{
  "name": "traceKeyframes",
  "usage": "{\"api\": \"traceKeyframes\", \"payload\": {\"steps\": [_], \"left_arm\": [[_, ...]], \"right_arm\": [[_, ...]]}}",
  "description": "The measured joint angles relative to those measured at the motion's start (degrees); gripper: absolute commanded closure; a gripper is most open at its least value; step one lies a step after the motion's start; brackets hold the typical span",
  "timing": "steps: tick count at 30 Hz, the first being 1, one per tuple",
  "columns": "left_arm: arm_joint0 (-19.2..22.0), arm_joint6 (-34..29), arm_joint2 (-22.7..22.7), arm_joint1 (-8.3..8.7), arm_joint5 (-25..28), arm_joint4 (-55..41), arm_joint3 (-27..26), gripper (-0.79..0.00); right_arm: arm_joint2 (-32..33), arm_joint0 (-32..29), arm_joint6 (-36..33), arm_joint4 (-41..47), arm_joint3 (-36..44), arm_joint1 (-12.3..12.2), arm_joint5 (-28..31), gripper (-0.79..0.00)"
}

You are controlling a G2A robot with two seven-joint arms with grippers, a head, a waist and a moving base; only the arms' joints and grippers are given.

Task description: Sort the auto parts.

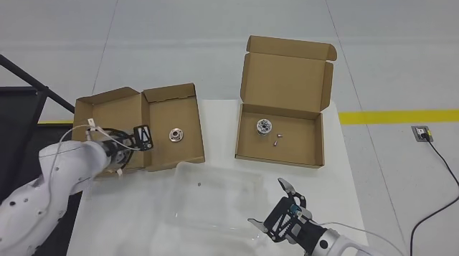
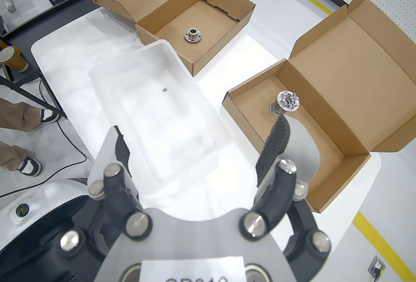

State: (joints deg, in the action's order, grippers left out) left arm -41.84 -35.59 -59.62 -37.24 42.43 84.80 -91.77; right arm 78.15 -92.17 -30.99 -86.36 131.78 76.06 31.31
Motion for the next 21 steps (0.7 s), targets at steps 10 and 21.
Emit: {"api": "traceKeyframes", "payload": {"steps": [10,21], "left_arm": [[10.9,11.6,7.4,-4.27,4.1,0.8,12.8,0.000],[21.7,17.2,20.9,-11.47,11.2,5.9,25.6,0.000]], "right_arm": [[0.0,0.0,0.0,0.0,0.0,0.0,0.0,-0.785],[0.0,0.0,0.0,0.0,0.0,0.0,0.0,-0.785]]}}
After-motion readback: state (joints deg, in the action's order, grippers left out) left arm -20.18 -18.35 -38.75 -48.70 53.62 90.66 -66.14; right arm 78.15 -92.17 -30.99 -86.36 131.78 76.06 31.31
